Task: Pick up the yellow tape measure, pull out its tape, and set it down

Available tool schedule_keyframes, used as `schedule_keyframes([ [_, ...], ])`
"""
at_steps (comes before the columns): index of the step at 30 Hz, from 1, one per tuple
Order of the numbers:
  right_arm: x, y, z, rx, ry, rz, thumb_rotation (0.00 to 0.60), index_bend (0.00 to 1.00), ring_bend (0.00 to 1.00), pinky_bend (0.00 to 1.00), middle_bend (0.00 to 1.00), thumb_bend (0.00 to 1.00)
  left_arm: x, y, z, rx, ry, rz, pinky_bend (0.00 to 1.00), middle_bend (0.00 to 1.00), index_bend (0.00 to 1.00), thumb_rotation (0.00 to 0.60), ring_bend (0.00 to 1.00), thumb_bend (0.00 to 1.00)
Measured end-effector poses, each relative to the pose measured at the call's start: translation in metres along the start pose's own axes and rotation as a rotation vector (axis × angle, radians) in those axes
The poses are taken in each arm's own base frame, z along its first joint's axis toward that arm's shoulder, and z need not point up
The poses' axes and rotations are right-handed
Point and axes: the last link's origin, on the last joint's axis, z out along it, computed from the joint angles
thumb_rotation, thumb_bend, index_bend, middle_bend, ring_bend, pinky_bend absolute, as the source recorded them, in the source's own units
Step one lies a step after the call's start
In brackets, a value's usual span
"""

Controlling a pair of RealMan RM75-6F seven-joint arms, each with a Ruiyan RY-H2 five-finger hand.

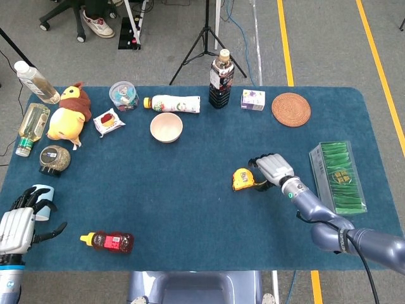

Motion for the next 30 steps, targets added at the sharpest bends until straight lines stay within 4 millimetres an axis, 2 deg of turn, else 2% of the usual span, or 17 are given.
schedule_keyframes([
  [5,0.001,-0.001,-0.001,0.013,0.041,0.000,0.486,0.22,0.20,0.20,0.23,0.19,0.002,0.000,-0.001,0.002,0.003,0.001,0.16,0.22,0.48,0.521,0.10,0.16],
  [11,-0.002,-0.003,-0.001,0.041,0.068,-0.021,0.491,0.22,0.21,0.23,0.24,0.12,0.002,0.000,-0.003,0.004,0.005,0.003,0.16,0.22,0.48,0.524,0.10,0.16],
  [18,-0.011,-0.007,0.002,0.072,0.102,-0.035,0.493,0.22,0.24,0.26,0.27,0.11,0.004,0.000,-0.004,0.006,0.007,0.010,0.17,0.22,0.48,0.523,0.10,0.16],
  [23,-0.016,-0.009,0.007,0.084,0.109,-0.036,0.492,0.24,0.25,0.26,0.28,0.15,0.004,0.000,-0.004,0.011,0.006,0.010,0.17,0.22,0.48,0.524,0.10,0.16],
  [30,-0.021,-0.008,0.016,0.088,0.109,-0.050,0.495,0.26,0.27,0.28,0.29,0.16,0.005,0.000,-0.005,0.014,0.009,0.016,0.16,0.22,0.48,0.528,0.10,0.16],
])
